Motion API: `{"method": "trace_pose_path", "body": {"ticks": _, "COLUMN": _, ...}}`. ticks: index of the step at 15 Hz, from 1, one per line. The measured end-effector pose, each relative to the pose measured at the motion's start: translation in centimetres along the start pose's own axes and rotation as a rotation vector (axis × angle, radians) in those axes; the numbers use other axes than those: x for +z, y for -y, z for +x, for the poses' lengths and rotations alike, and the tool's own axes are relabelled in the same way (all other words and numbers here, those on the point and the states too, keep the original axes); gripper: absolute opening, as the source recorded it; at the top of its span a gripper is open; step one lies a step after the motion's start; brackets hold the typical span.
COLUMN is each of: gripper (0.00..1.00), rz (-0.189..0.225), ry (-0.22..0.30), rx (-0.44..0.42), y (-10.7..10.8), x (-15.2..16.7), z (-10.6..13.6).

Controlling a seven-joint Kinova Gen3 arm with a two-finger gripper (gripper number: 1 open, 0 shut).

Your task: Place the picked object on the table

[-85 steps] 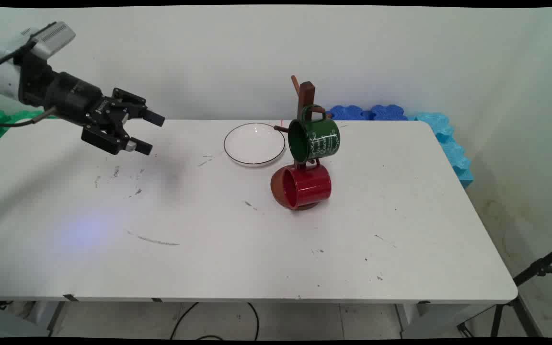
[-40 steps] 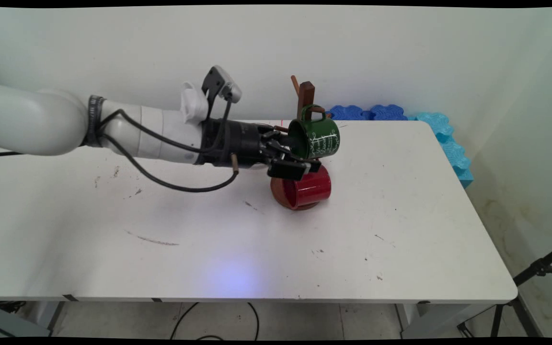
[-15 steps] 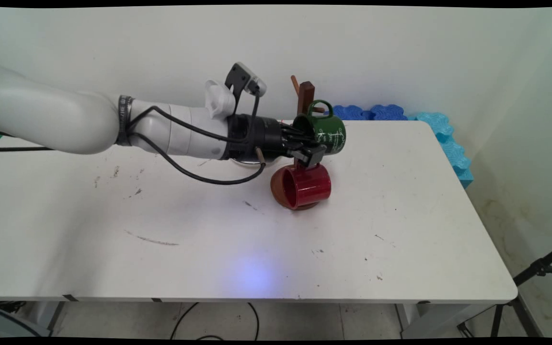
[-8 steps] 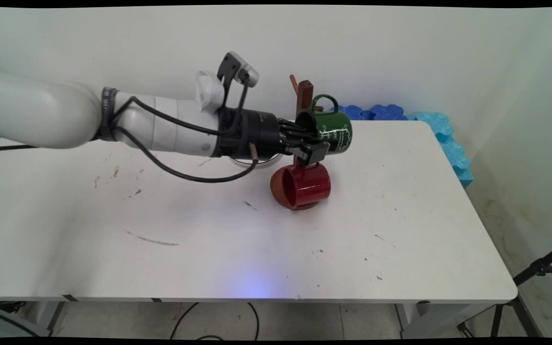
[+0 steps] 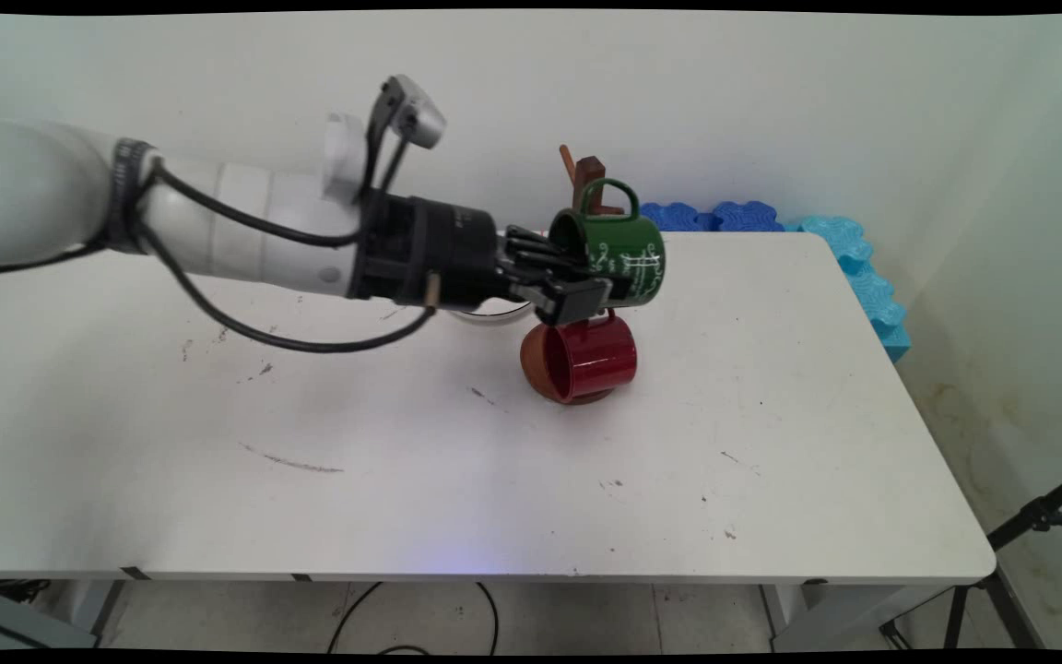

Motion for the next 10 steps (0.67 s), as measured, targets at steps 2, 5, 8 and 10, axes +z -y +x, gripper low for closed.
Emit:
{"method": "trace_pose_path", "body": {"ticks": 2, "gripper": 0.00, "rz": -0.012, "ry": 0.023, "rx": 0.015, "y": -0.1, "x": -1.4, "z": 0.3}}
{"method": "trace_pose_path", "body": {"ticks": 5, "gripper": 0.00, "rz": -0.027, "ry": 0.071, "rx": 0.054, "y": 0.0, "x": -3.5, "z": 1.0}}
{"method": "trace_pose_path", "body": {"ticks": 8, "gripper": 0.00, "rz": -0.053, "ry": 0.105, "rx": 0.111, "y": -0.1, "x": -5.2, "z": 1.8}}
{"method": "trace_pose_path", "body": {"ticks": 10, "gripper": 0.00, "rz": -0.070, "ry": 0.145, "rx": 0.178, "y": 0.1, "x": -6.5, "z": 2.3}}
